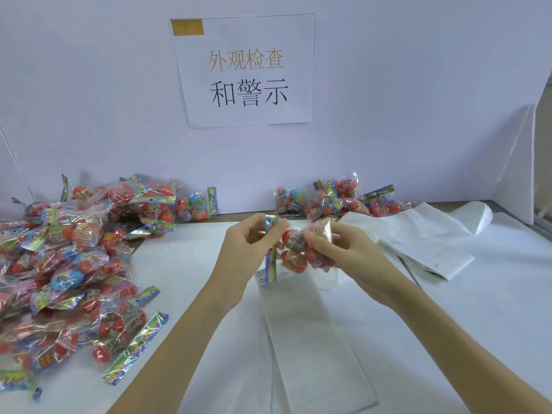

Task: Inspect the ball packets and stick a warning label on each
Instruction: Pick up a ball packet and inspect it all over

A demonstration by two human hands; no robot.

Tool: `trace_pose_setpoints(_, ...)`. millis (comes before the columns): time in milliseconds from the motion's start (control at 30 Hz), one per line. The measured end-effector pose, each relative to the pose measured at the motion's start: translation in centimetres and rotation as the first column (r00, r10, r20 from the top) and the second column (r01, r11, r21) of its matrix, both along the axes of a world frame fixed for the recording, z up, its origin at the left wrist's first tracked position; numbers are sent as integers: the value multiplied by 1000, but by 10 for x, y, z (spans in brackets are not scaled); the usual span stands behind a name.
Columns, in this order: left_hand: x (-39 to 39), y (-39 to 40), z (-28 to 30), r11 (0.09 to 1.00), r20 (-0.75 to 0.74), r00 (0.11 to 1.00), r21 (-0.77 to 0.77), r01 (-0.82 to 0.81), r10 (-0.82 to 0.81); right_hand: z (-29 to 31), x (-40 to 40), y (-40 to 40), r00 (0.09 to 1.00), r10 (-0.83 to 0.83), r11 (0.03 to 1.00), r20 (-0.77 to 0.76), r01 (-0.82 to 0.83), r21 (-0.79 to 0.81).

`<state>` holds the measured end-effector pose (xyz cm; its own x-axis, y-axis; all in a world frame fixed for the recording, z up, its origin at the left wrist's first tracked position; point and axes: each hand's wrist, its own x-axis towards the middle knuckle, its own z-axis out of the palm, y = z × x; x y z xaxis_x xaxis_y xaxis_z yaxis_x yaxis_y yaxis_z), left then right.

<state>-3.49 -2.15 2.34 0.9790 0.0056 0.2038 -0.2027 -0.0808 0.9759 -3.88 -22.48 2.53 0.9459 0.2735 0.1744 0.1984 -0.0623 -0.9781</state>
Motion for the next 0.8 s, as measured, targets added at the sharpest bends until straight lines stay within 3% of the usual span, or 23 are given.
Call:
trace_pose_setpoints(167,1,-3,-2,996,13,998,-53,-67,68,-5,3,2,992,-114,989,60,119,-88)
trace_pose_setpoints(233,2,-2,-1,990,11,997,-119,-77,79,-6,3,3,985,-150,988,80,153,-34)
trace_pose_setpoints(367,1,-7,-1,965,-61,993,-235,-117,106,-4,1,10,988,-154,981,21,150,122)
trace_pose_setpoints(567,3,-1,-3,946,-21,978,-252,-205,206,-3,2,6,999,-28,995,-45,32,99)
trace_pose_setpoints(700,5,2,-2,968,0,985,-182,-172,175,-1,4,3,993,-26,974,-119,51,220)
trace_pose_setpoints(800,3,3,-1,988,106,983,-43,-147,151,0,6,0,995,-46,970,-84,65,236)
